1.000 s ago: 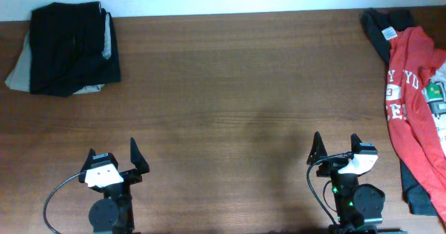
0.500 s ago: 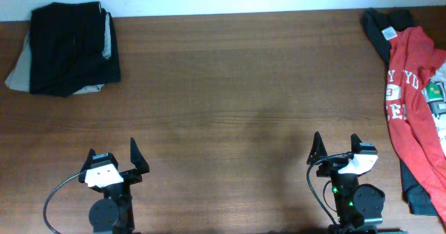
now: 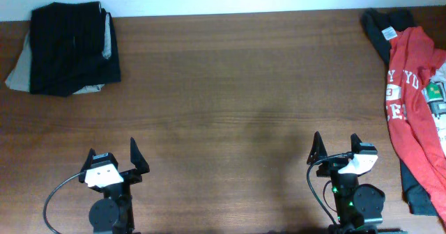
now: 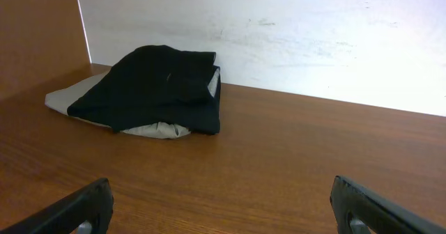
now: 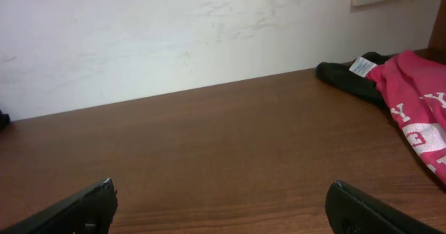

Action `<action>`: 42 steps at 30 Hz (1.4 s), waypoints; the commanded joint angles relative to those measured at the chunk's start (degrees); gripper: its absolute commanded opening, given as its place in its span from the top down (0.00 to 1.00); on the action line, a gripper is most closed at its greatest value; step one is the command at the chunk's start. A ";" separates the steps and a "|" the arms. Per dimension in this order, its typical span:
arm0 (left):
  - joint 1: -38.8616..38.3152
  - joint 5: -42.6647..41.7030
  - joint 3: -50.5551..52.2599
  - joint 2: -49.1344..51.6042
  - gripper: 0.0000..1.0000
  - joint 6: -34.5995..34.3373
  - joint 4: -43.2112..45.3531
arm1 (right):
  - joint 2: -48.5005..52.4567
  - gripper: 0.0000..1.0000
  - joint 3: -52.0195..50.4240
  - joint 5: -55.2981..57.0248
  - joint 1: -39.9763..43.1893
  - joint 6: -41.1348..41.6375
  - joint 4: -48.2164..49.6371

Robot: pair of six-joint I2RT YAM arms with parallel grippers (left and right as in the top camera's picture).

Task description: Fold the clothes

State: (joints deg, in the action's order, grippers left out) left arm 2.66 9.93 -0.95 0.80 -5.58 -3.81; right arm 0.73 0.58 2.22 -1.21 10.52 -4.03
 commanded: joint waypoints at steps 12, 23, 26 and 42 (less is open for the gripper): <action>0.24 0.39 0.44 -0.39 0.01 0.92 0.13 | -0.48 0.01 -0.26 -0.28 -0.33 -0.22 -0.48; 0.24 0.39 0.44 -0.39 0.01 0.92 0.13 | -0.48 0.01 -0.26 -0.28 -0.33 -0.22 -0.50; 0.24 0.39 0.44 -0.39 0.01 0.92 0.13 | -0.48 0.01 -0.26 -0.09 -0.31 -0.22 0.28; 0.24 0.39 0.44 -0.39 0.01 0.92 0.13 | -0.48 0.01 -0.24 -32.57 -0.31 30.23 13.75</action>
State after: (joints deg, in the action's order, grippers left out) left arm 2.66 9.93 -0.95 0.80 -5.56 -3.81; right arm 0.75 0.58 -26.55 -1.21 38.85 3.95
